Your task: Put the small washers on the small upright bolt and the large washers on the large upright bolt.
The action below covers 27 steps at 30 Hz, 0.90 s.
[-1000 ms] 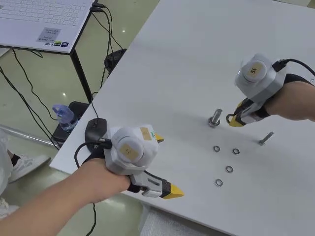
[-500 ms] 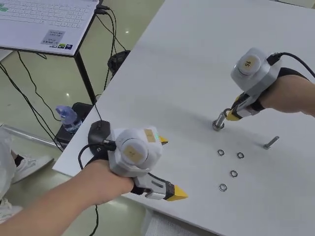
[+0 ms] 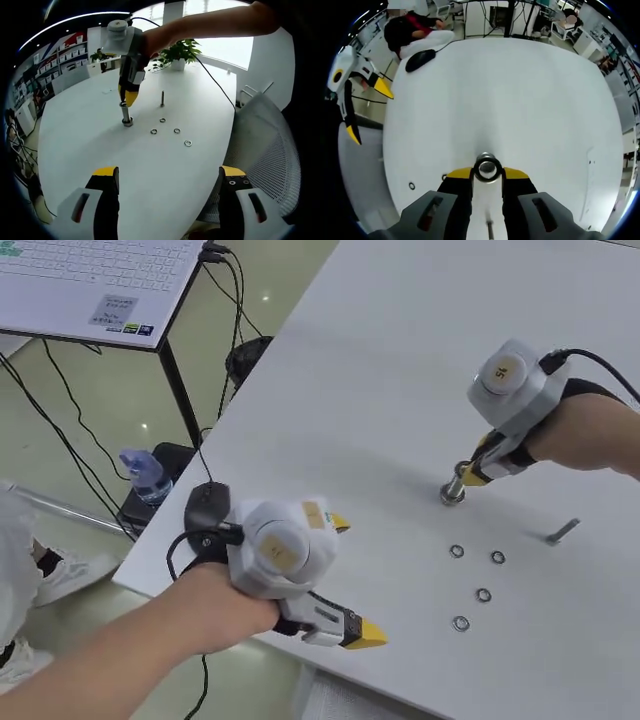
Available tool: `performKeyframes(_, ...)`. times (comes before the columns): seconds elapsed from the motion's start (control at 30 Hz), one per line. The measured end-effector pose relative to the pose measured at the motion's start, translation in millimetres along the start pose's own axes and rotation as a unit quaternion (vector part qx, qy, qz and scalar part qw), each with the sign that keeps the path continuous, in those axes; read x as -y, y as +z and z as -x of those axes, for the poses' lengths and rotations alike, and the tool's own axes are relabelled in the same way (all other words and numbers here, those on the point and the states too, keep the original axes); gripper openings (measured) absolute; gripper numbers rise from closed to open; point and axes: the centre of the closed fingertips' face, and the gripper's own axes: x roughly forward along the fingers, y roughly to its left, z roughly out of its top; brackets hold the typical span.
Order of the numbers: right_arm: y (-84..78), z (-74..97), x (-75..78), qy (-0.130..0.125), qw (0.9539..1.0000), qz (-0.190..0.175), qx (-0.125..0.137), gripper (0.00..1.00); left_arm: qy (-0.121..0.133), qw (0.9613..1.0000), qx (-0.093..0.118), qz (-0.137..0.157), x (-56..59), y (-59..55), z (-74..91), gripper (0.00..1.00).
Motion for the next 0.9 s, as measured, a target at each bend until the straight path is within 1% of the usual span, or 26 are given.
performKeyframes(0.23, 2.3, -5.6, -2.1, 0.003, 1.0, 0.003, -0.003, 0.22, 0.0, 1.0, -0.002, 0.001, -2.2, -1.2, -0.8, 0.81)
performKeyframes(0.57, 2.7, -13.2, -4.3, 0.003, 0.9999, 0.007, -0.01, 0.22, -0.003, 1.0, -0.003, 0.006, -0.8, -4.2, -0.6, 0.81)
performKeyframes(0.73, 1.2, -16.7, -6.1, 0.003, 0.9999, 0.008, -0.013, 0.22, -0.003, 1.0, -0.005, 0.007, -0.7, -6.4, 0.4, 0.8)
performKeyframes(0.8, 0.3, -21.5, -2.9, 0.003, 0.9998, 0.01, -0.015, 0.22, -0.003, 1.0, -0.004, 0.007, -0.5, -6.8, 0.6, 0.8)
performKeyframes(0.9, -3.2, -25.3, -3.4, 0.002, 0.9998, 0.01, -0.019, 0.22, -0.005, 0.9999, -0.003, 0.011, 0.8, -6.6, 0.8, 0.8)
